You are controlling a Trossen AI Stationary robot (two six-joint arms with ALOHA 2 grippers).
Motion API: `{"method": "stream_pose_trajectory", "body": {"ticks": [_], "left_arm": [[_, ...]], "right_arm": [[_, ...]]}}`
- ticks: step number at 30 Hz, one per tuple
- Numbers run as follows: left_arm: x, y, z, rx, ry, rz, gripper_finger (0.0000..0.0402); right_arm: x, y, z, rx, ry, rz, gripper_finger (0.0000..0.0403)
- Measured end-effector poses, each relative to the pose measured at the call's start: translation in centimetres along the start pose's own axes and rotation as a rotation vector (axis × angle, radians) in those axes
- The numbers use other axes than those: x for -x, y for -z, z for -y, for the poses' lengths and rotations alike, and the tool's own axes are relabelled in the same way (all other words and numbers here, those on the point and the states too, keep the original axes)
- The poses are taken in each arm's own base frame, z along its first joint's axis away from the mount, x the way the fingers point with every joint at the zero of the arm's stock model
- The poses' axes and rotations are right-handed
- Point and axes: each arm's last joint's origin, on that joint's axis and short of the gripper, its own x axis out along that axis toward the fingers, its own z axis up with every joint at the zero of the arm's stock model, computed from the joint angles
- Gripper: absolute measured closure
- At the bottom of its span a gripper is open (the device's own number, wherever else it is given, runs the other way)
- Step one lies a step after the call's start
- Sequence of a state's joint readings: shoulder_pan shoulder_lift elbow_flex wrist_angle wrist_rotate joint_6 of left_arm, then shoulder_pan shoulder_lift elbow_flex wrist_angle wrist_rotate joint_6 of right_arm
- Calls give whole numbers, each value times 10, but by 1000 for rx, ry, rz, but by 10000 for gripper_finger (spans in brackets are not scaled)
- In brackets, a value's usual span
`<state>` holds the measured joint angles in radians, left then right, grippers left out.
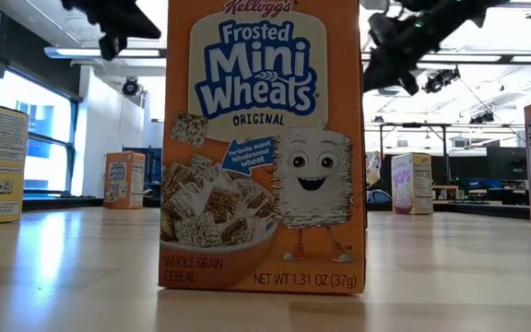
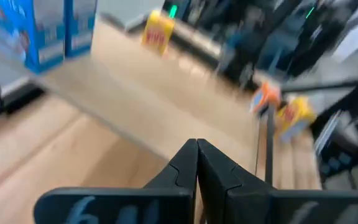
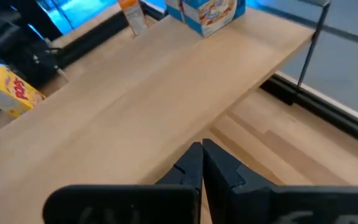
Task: Stack cereal on shelf
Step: Put the blue cereal box on the shelf aligned with the blue cereal boxes
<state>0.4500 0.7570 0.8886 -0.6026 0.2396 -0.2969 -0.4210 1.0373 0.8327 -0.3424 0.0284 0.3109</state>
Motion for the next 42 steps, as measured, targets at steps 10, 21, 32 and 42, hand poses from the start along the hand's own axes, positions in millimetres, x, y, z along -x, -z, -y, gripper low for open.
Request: {"method": "stream_pose_trajectory", "body": {"ticks": [10,21,32,42], "left_arm": [[-3,-16,77,-134,154,-477,374],[-9,-1,171,63,112,-794,232],[-12,75,218,-38,-131,-1093,145],[-28,129,246,-146,-192,-1278,124]], "right_arm": [[46,7,29,103,-74,137,403],[55,4,37,178,-90,170,403],[50,5,38,175,-104,148,403],[50,5,38,166,-128,143,403]]}}
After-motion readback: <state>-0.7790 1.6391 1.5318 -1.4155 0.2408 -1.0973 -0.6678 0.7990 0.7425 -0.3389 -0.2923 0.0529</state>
